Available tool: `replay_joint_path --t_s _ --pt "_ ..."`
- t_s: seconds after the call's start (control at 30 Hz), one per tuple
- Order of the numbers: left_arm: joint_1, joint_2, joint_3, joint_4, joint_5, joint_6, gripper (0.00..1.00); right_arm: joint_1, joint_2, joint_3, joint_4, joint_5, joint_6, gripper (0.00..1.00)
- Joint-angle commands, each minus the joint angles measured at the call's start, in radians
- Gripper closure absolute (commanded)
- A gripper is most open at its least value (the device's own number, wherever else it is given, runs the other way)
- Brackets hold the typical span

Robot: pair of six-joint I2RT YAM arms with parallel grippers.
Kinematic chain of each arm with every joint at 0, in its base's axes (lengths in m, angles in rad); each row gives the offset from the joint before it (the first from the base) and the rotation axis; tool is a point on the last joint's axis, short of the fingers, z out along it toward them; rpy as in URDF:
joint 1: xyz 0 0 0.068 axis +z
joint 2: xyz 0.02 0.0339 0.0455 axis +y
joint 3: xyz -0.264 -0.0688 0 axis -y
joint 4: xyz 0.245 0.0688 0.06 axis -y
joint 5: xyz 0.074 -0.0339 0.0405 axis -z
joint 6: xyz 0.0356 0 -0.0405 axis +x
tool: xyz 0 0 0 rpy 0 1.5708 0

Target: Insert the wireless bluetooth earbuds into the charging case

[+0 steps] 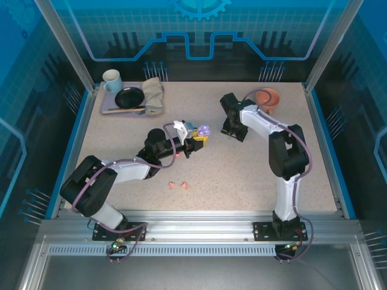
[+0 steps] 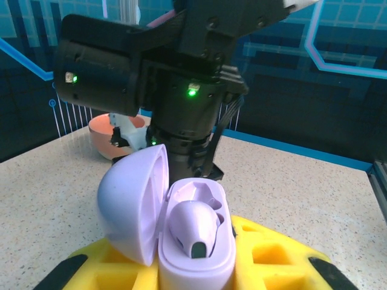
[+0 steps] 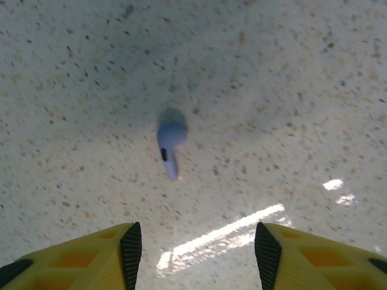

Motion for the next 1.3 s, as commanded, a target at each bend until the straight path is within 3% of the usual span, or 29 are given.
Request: replay_joint_path --t_s 0.0,0.7,1.27 --pt "0.013 0.007 -0.002 0.066 -0.004 -0.013 1.0 -0.01 0.078 0.083 -0.077 0.022 0.036 0.47" --pt "0.027 0.029 0.005 0.085 0.003 -0.03 1.0 -0.026 0.241 0.224 -0.109 0.072 0.001 0.59" --pt "0.026 0.057 0.024 0.085 0.01 -0.037 1.0 -0.045 0.274 0.215 -0.091 0.0 0.038 0.61"
